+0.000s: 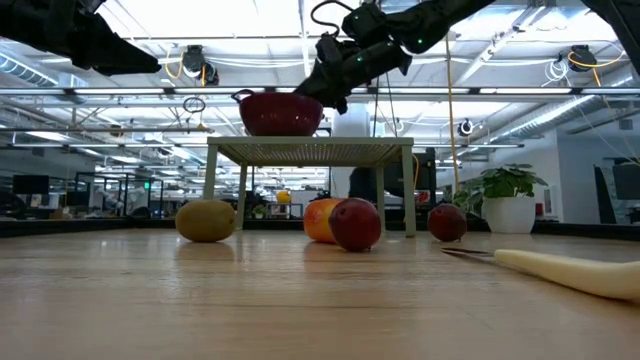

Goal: Pick & Place Fruit
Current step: Put the pear into violet strainer bowl on the shelf

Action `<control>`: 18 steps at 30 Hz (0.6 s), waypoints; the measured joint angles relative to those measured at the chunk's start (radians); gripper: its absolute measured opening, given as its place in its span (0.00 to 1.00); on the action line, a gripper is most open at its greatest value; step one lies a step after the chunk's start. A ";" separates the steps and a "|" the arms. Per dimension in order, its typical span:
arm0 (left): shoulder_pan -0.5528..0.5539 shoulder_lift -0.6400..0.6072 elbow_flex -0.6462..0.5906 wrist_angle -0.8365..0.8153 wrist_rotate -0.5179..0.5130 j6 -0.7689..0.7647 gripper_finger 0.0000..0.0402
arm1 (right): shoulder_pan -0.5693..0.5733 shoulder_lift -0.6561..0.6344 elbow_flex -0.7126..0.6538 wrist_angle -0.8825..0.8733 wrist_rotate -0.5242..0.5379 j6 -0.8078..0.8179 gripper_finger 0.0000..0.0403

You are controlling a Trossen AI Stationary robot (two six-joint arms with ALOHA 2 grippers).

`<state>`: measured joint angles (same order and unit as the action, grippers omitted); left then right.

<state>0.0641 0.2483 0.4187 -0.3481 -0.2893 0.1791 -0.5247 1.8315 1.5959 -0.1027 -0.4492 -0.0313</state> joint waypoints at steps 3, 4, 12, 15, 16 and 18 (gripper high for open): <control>0.000 0.000 0.000 0.000 0.000 0.000 0.45 | -0.002 0.000 0.000 -0.008 0.000 0.000 0.32; 0.000 0.000 0.000 0.000 0.000 0.000 0.45 | -0.002 0.000 0.000 -0.008 0.000 0.003 0.32; 0.000 0.000 0.000 0.000 0.000 0.000 0.45 | -0.002 0.000 0.000 -0.025 -0.001 0.019 0.32; 0.000 0.000 0.000 0.000 0.000 0.000 0.45 | -0.002 0.000 0.000 -0.026 -0.001 0.019 0.32; 0.000 0.000 0.000 0.000 0.000 0.000 0.45 | -0.002 0.000 0.000 -0.026 -0.001 0.019 0.32; 0.000 0.000 0.000 0.000 0.000 0.000 0.45 | -0.002 0.000 0.000 -0.029 -0.001 0.019 0.32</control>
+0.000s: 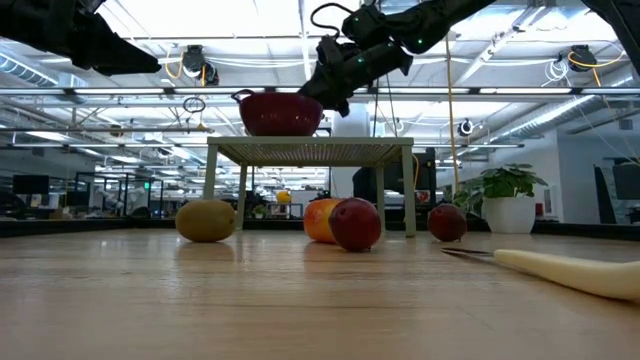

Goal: Pick & Place Fruit
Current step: Put the pear into violet strainer bowl on the shelf, then put the pomegranate into violet strainer bowl on the shelf

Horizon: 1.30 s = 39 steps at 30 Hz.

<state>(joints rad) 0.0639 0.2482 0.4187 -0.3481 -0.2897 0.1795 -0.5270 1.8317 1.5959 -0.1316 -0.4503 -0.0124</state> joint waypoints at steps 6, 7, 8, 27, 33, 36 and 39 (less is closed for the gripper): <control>0.000 0.000 0.000 0.000 0.000 0.000 0.45 | 0.000 0.000 0.000 -0.012 0.000 -0.009 0.32; 0.000 0.000 0.000 0.000 0.000 0.000 0.45 | 0.000 0.000 0.000 -0.013 0.000 -0.009 0.32; 0.000 0.000 0.000 0.000 0.000 0.000 0.45 | 0.000 0.000 0.000 -0.014 0.000 -0.010 0.32; 0.000 0.000 0.000 0.000 0.000 0.000 0.45 | 0.000 0.000 0.000 -0.014 -0.023 0.002 0.45; 0.000 0.000 0.000 0.000 0.000 0.000 0.45 | 0.000 -0.010 0.000 -0.004 -0.020 0.000 0.47; 0.000 0.000 0.000 0.000 0.000 0.000 0.45 | 0.003 -0.051 0.000 -0.005 -0.019 -0.013 0.44; 0.000 0.000 0.000 0.000 0.000 0.000 0.45 | 0.020 -0.110 0.000 -0.031 0.011 -0.053 0.39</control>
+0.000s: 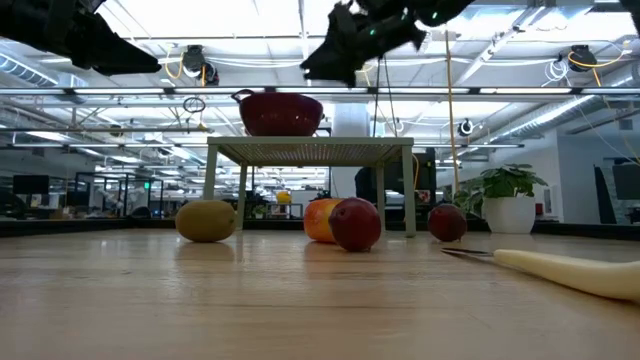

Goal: Pick & Place Fruit
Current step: Put the pomegranate into violet strainer bowl on the shelf

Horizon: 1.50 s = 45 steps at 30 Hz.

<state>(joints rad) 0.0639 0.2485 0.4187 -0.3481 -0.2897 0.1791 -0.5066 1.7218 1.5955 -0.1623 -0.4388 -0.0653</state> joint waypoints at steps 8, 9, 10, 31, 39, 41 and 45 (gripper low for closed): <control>0.000 0.000 0.000 0.000 0.000 0.006 0.45 | 0.095 -0.131 0.000 -0.255 0.215 -0.108 0.15; 0.000 0.000 0.000 0.000 0.000 0.014 0.45 | 0.105 -0.143 0.000 -0.286 0.232 -0.109 0.12; 0.000 0.000 0.000 0.000 0.000 0.022 0.45 | 0.114 -0.152 0.000 -0.310 0.234 -0.111 0.09; 0.000 0.000 0.000 0.000 0.001 0.047 0.45 | 0.341 -0.293 0.000 -0.762 0.377 0.067 0.00; 0.000 0.000 0.000 0.000 0.003 0.048 0.45 | 0.462 -0.307 -0.001 -0.948 0.470 0.169 0.00; 0.000 0.000 0.000 0.000 0.003 0.047 0.45 | 0.487 -0.308 -0.020 -0.950 0.469 0.184 0.00; 0.000 0.000 0.000 0.000 0.004 0.046 0.45 | 0.528 -0.318 -0.102 -0.955 0.469 0.224 0.00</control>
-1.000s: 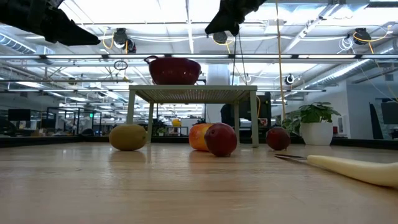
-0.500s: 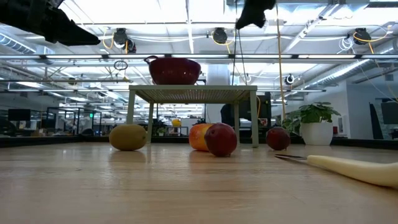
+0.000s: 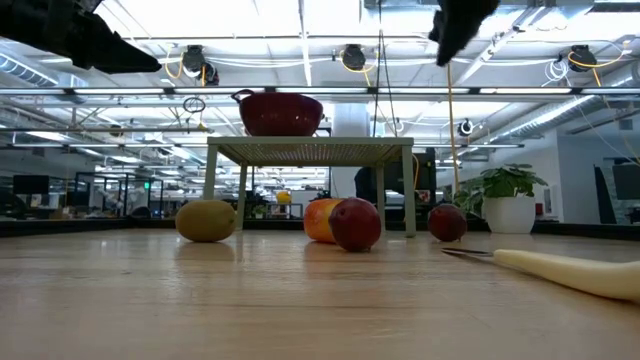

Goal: Pick & Place Fruit
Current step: Put the pomegranate into violet strainer bowl on the shelf

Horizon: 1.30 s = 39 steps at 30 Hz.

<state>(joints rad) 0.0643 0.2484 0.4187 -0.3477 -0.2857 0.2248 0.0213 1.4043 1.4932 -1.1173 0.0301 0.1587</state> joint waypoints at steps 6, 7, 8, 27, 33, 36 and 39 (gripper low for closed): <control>0.000 0.000 0.000 0.000 0.045 -0.002 0.45 | 0.030 -0.045 -0.167 0.063 0.000 0.069 0.00; 0.000 0.000 0.000 0.000 0.047 -0.002 0.45 | 0.033 -0.057 -0.197 0.086 -0.001 0.080 0.00; 0.000 0.000 0.000 0.000 0.048 -0.005 0.45 | 0.035 -0.068 -0.226 0.108 -0.003 0.092 0.00; 0.000 0.000 0.000 0.000 0.052 -0.035 0.45 | 0.036 -0.239 -0.593 0.349 -0.004 -0.054 0.00; 0.000 0.000 0.000 0.000 0.052 -0.074 0.45 | -0.003 -0.238 -0.677 0.465 -0.004 -0.119 0.01; 0.000 0.000 0.000 0.000 0.052 -0.077 0.45 | -0.024 -0.238 -0.683 0.492 -0.004 -0.171 0.02; 0.000 0.000 0.000 0.000 0.052 -0.076 0.45 | -0.043 -0.238 -0.683 0.529 -0.005 -0.236 0.07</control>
<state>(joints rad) 0.0639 0.2481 0.4187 -0.3477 -0.2333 0.1490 -0.0214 1.1660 0.8101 -0.5887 0.0254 -0.0777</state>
